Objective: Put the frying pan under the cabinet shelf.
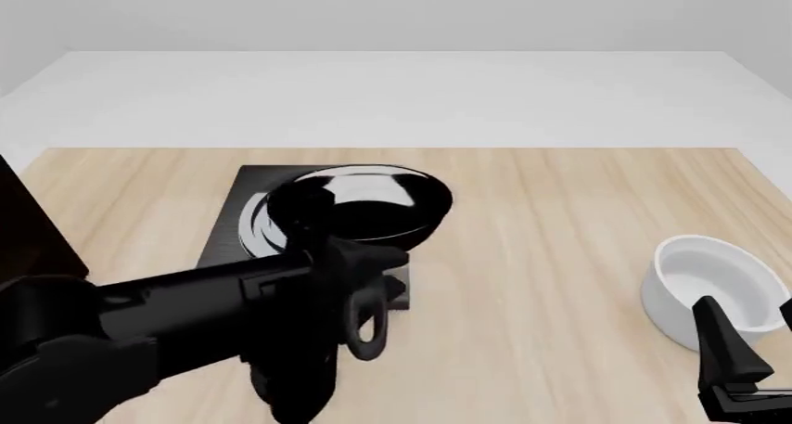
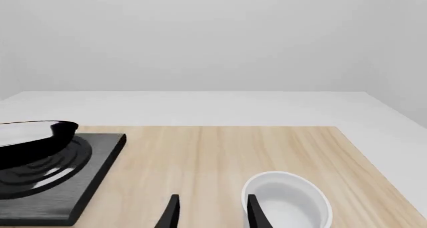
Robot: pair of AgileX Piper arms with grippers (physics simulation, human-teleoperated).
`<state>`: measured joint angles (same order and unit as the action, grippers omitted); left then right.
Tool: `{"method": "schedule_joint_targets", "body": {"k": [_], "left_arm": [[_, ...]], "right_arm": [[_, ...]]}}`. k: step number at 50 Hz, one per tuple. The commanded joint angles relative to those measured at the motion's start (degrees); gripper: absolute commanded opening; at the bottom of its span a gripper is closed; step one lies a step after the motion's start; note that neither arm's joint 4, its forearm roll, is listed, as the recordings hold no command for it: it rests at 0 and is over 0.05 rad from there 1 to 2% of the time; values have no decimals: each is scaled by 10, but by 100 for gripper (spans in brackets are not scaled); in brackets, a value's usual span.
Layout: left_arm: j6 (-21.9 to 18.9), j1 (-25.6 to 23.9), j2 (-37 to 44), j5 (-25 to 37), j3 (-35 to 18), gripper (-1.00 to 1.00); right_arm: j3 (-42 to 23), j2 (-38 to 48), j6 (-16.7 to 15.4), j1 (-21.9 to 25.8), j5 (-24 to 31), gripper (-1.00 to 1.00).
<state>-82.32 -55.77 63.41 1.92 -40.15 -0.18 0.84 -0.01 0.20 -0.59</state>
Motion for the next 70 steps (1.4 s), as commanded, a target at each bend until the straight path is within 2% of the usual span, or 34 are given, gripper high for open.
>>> {"method": "schedule_joint_targets", "body": {"k": [1, 7, 14, 21, 30, 41, 57, 63, 70], "left_arm": [[-20, 31, -62, -44, 54, -100], [-20, 61, -103, -53, 98, -100], [-21, 106, -173, -22, 139, -100], [-4, 149, -243, 15, 167, -100], [7, 180, -331, 39, 216, -100], [-24, 214, -437, 79, 264, -100], [2, 233, -507, 96, 314, -100], [29, 237, -509, 90, 316, -100], [30, 256, -542, 102, 337, -100]], "right_arm": [[0, 0, 0, 0, 0, 100], [0, 0, 0, 0, 0, 100], [0, 0, 0, 0, 0, 100], [0, 0, 0, 0, 0, 100], [0, 0, 0, 0, 0, 100], [0, 0, 0, 0, 0, 100], [0, 0, 0, 0, 0, 100], [0, 0, 0, 0, 0, 100], [0, 0, 0, 0, 0, 100]]}}
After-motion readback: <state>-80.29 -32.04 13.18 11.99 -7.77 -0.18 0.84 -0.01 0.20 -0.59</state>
